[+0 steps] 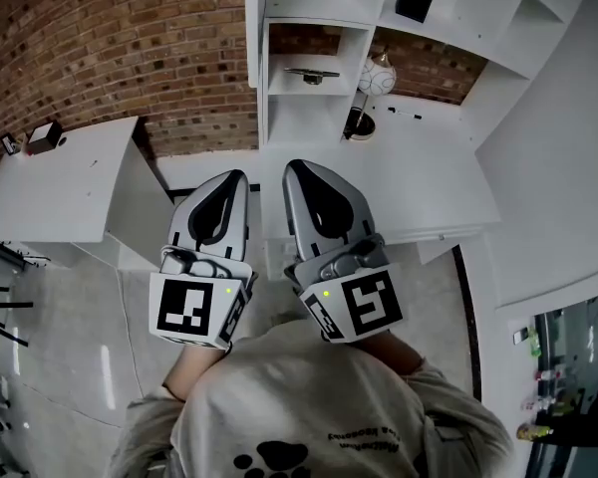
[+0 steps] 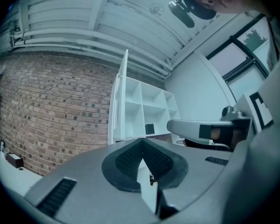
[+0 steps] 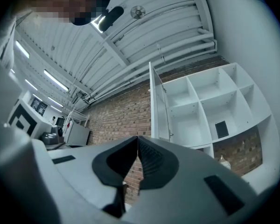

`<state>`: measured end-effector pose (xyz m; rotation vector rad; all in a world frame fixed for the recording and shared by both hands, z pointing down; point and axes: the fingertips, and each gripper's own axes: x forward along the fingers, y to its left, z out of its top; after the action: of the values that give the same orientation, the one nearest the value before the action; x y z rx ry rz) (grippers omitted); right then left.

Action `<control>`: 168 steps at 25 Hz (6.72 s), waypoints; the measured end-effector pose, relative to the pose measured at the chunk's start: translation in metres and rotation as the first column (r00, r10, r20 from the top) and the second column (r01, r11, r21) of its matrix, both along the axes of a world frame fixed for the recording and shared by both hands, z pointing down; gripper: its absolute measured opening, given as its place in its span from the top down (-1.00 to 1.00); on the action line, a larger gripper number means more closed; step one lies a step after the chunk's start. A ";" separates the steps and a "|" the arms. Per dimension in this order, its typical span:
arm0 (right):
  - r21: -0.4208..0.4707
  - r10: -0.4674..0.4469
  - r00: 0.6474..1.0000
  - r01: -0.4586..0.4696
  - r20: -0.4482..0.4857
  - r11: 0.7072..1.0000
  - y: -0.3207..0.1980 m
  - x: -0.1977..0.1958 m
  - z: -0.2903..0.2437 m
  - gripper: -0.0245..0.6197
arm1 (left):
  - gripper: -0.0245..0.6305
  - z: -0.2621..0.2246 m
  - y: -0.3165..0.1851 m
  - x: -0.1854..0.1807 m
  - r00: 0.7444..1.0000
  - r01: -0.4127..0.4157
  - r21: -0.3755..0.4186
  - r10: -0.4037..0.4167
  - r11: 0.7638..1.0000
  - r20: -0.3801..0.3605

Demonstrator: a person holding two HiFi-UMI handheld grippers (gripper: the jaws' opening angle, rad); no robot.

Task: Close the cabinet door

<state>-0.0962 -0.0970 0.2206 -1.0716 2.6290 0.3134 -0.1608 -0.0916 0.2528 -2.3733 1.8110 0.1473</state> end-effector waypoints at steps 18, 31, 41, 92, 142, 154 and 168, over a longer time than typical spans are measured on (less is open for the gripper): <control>0.011 -0.005 1.000 0.005 -0.023 1.000 -0.066 -0.026 0.002 0.87 | 0.90 -0.007 -0.065 -0.031 0.999 0.039 0.030 -0.038 0.999 -0.021; 0.044 0.079 0.993 -0.075 -0.090 0.996 -0.114 -0.050 -0.033 0.87 | 0.90 -0.051 -0.110 -0.049 0.999 -0.040 0.062 0.038 0.997 0.038; 0.046 0.090 0.985 -0.085 -0.145 0.995 -0.140 -0.081 -0.054 0.60 | 0.90 -0.076 -0.132 -0.067 0.997 -0.065 0.099 0.060 0.993 0.053; -0.014 0.108 0.989 -0.110 -0.102 0.994 -0.236 0.024 -0.061 0.63 | 0.90 -0.078 -0.236 0.046 0.988 -0.142 0.093 0.134 0.986 0.080; -0.143 -0.194 0.979 0.184 -0.058 0.972 -0.446 0.116 -0.059 0.46 | 0.90 -0.077 -0.392 0.137 0.998 0.033 0.087 -0.037 0.996 0.050; -0.151 0.011 0.998 -0.020 -0.058 0.988 -0.476 0.126 -0.057 0.22 | 0.90 -0.073 -0.409 0.130 0.998 0.000 0.061 -0.004 0.998 0.066; -0.178 0.058 0.997 -0.067 -0.059 0.982 -0.508 0.123 -0.056 0.21 | 0.90 -0.066 -0.427 0.127 0.996 -0.027 0.033 0.024 0.999 0.085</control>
<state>0.0268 -0.6050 0.1645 -1.2206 2.7174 0.1209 -0.0342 -0.5182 0.1869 -2.3430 1.7276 0.0781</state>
